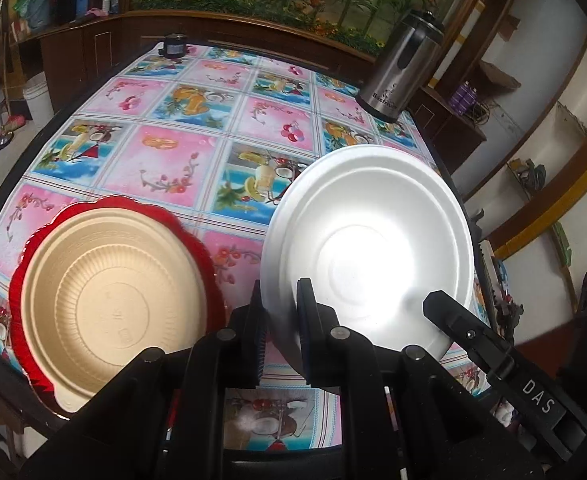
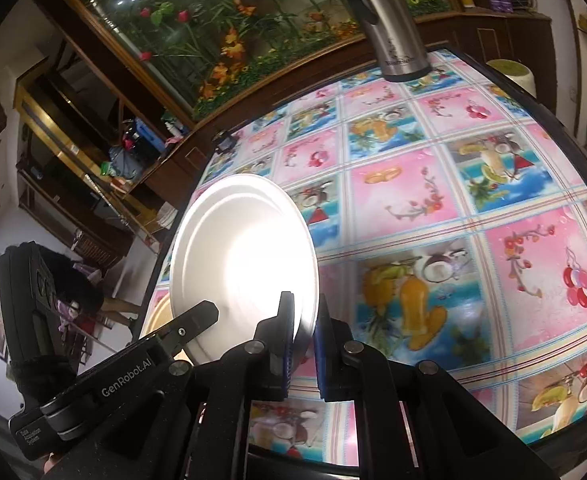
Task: Organize plates and bowls
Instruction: 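Lift the white foam plate and carry it toward the plate stack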
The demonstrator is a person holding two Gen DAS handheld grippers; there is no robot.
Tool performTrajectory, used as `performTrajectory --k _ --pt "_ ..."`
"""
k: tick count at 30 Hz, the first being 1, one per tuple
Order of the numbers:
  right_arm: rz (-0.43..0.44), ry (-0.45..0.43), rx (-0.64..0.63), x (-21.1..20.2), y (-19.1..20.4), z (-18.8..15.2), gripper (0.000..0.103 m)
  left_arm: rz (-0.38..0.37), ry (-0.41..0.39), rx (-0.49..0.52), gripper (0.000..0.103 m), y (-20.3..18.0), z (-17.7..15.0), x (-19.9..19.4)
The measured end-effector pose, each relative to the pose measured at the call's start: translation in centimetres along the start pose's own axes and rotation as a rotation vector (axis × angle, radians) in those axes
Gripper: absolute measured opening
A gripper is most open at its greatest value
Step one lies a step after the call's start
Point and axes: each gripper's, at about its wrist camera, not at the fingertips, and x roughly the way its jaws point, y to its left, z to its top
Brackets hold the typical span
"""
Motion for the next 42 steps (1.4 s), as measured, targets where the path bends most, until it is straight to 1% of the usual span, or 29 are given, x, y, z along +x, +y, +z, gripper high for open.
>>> performTrajectory --k 9,29,42 --pt "0.042 -0.009 -0.055 -0.3 2.7 -0.1 0.008 0.022 -0.043 -0.018 0.012 1.6 0.1 -2.3" --pt "0.121 0.043 -0.141 2.0 7.3 -0.9 0.009 0.092 -0.079 -0.096 0.012 6.4 -0.3 -4.7" --pt "0.156 0.059 -0.182 2.7 9.7 -1.3 0.009 0.108 -0.101 -0.131 0.012 8.5 -0.5 -6.2"
